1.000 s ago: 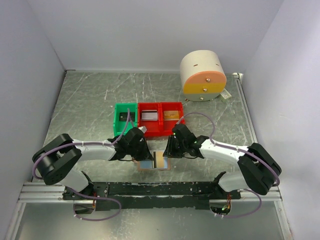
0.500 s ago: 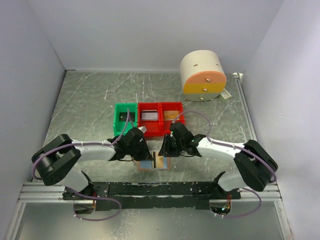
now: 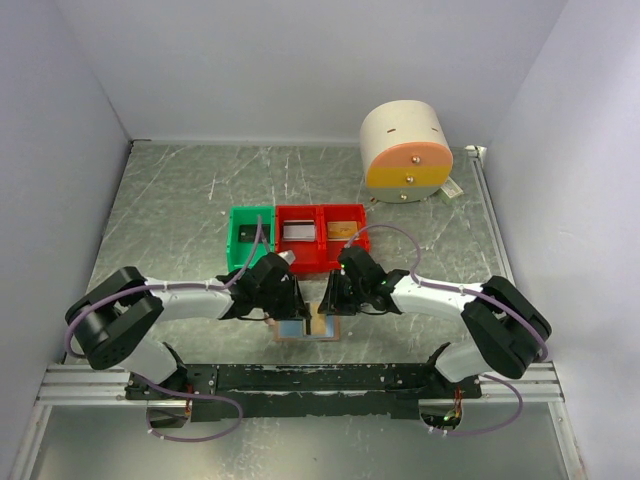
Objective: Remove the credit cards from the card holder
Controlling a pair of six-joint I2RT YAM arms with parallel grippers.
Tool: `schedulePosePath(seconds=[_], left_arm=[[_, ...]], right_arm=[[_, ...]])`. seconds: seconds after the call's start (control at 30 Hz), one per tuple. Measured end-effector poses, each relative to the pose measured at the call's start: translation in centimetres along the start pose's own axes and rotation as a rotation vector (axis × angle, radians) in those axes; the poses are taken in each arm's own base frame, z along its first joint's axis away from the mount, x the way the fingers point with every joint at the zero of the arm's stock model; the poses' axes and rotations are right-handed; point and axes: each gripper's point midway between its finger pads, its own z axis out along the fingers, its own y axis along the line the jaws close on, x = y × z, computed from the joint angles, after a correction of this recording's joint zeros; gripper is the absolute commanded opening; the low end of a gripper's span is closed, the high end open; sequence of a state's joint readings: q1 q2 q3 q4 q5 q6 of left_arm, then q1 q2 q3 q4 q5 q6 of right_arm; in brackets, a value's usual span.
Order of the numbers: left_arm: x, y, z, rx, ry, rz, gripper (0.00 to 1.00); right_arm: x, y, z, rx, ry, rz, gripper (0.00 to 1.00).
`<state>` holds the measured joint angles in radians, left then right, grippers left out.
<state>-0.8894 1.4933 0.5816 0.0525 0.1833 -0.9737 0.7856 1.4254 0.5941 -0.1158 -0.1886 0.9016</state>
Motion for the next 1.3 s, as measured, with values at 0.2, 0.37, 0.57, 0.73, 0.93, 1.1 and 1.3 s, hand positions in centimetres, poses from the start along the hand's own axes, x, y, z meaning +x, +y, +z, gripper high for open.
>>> schedulePosePath(seconds=[0.2,0.37,0.57,0.73,0.93,1.1,1.3], left_arm=[[0.1,-0.4,0.5,0.035,0.001,-0.026,0.35],[0.2,-0.1,0.5,0.048,-0.014,-0.059,0.24],[0.2,-0.2,0.1,0.053,-0.029,-0.076,0.2],[-0.1,-0.5,-0.5,0.062,-0.046,-0.072,0.2],[0.2,0.0,-0.6,0.045,-0.046,-0.076,0.27],[0.4,0.3,-0.6,0.036,-0.042,-0.079,0.31],[0.5,0.6,-0.6,0.025,-0.036,-0.079,0.36]], right_arm=[[0.0,0.1,0.2,-0.014,-0.002,-0.002,0.29],[0.0,0.3,0.3,-0.027,-0.004,-0.004,0.29],[0.1,0.4,0.3,-0.033,0.0,-0.004,0.29],[0.0,0.4,0.3,-0.033,0.0,-0.006,0.29],[0.2,0.2,-0.2,-0.021,0.005,-0.023,0.31],[0.4,0.6,-0.6,-0.036,0.018,-0.037,0.32],[0.5,1.7,-0.8,-0.088,0.032,-0.046,0.32]])
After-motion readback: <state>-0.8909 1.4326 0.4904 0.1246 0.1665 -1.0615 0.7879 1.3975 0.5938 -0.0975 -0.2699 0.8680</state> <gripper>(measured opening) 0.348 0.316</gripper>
